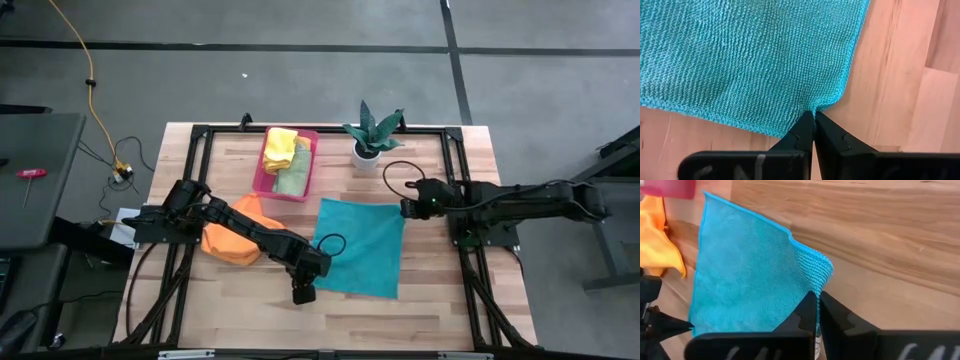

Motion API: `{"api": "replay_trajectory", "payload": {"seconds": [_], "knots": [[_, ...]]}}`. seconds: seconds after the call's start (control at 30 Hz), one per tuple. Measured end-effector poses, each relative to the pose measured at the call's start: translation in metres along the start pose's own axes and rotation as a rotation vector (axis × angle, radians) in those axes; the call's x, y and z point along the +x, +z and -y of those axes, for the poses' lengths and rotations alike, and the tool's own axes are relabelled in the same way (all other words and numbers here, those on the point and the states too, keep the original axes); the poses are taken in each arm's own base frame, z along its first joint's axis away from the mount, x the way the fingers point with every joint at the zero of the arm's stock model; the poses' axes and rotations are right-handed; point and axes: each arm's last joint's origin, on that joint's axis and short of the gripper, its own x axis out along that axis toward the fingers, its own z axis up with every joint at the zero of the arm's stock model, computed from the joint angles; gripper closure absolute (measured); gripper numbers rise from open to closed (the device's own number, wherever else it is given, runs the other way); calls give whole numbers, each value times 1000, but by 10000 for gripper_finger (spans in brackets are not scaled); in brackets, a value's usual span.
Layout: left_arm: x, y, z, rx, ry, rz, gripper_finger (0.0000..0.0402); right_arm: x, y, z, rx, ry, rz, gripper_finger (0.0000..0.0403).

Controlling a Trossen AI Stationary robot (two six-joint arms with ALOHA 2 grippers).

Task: Fold microfiber towels
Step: Fold the blue microfiber cloth

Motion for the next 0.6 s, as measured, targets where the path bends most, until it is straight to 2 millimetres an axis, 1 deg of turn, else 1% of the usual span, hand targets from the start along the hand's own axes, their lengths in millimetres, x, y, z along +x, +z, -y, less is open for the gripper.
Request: {"api": "replay_trajectory", "payload": {"seconds": [0.07, 0.13, 0.3, 0.37, 0.43, 0.5, 0.6], "knots": [[0, 0, 0, 1, -1, 3, 401, 0, 0, 0, 3, -5, -2, 396], [0, 0, 0, 1, -1, 3, 401, 1, 0, 1, 4, -8, -3, 378], [0, 2, -2, -4, -2, 10, 401, 0, -1, 1, -16, -12, -13, 301], [-1, 3, -4, 0, -1, 11, 401, -2, -1, 2, -42, -45, -19, 271], [-1, 5, -7, 11, 2, 12, 401, -7, 1, -2, -76, -66, -3, 246], [-2, 6, -11, 18, 8, 8, 401, -14, 4, -9, -118, -81, 20, 230], [-5, 9, -18, 4, 15, 2, 399, -28, 9, -22, -189, -89, 52, 221]]}}
